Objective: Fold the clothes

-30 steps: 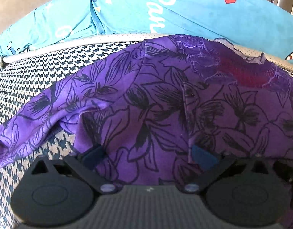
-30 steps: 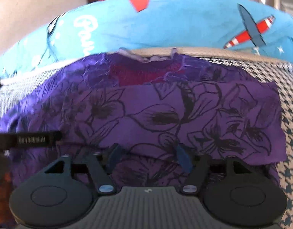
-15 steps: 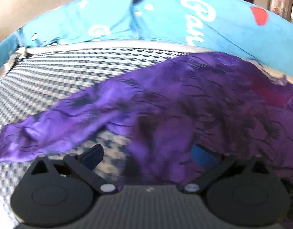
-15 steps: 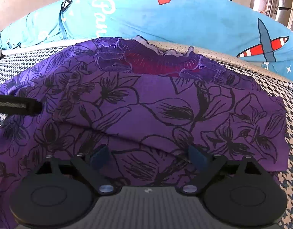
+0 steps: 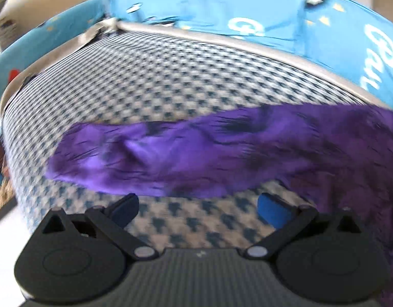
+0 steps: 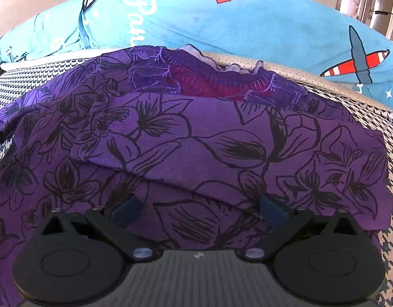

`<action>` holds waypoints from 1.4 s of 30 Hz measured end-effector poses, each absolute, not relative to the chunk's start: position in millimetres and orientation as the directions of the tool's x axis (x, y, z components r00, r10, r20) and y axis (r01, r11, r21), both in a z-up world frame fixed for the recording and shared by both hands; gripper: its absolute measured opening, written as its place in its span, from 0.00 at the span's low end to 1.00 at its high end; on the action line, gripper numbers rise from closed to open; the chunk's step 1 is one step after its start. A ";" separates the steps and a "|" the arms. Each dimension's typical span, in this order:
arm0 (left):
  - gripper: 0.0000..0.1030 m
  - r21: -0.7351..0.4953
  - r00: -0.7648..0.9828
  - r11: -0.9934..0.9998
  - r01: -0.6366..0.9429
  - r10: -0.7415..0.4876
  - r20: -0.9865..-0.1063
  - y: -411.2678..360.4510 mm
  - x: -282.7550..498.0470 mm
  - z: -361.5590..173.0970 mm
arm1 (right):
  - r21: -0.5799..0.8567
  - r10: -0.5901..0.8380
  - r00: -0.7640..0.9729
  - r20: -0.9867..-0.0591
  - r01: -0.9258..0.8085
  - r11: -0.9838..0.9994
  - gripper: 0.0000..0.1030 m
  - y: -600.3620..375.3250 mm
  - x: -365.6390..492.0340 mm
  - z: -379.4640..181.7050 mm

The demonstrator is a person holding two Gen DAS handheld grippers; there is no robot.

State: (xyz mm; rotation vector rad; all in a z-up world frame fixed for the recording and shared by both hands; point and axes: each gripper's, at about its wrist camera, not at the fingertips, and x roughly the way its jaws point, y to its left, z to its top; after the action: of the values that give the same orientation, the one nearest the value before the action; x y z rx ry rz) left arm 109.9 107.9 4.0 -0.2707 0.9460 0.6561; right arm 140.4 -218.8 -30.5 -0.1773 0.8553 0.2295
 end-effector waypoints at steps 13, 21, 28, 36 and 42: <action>1.00 0.004 0.303 0.558 -0.830 0.457 -0.836 193.9 71.2 -0.9 | -0.068 0.130 0.633 -0.763 -0.279 0.958 1.00 -218.2 141.2 -30.7; 0.95 -0.125 0.363 0.514 -0.849 0.394 -0.844 221.5 63.0 -12.1 | -0.076 0.126 0.634 -0.763 -0.281 0.957 1.00 -216.4 141.6 -31.2; 0.55 -0.136 0.404 0.541 -0.830 0.416 -0.815 211.7 72.7 -6.4 | -0.079 0.124 0.638 -0.760 -0.280 0.957 1.00 -215.6 141.5 -32.0; 0.15 -0.155 0.477 0.627 -0.763 0.385 -0.790 190.2 87.6 4.2 | -0.083 0.120 0.640 -0.759 -0.277 0.957 1.00 -214.7 141.8 -32.4; 0.15 -0.174 0.617 0.787 -0.591 0.302 -0.727 144.7 105.2 25.3 | -0.073 0.120 0.639 -0.760 -0.267 0.961 1.00 -215.3 142.5 -30.9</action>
State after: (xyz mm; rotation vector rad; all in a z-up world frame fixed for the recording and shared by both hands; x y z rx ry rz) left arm 105.2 144.7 25.3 -0.4240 0.7427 0.5323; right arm 142.5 -215.3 -30.9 -0.1847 0.8505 0.2217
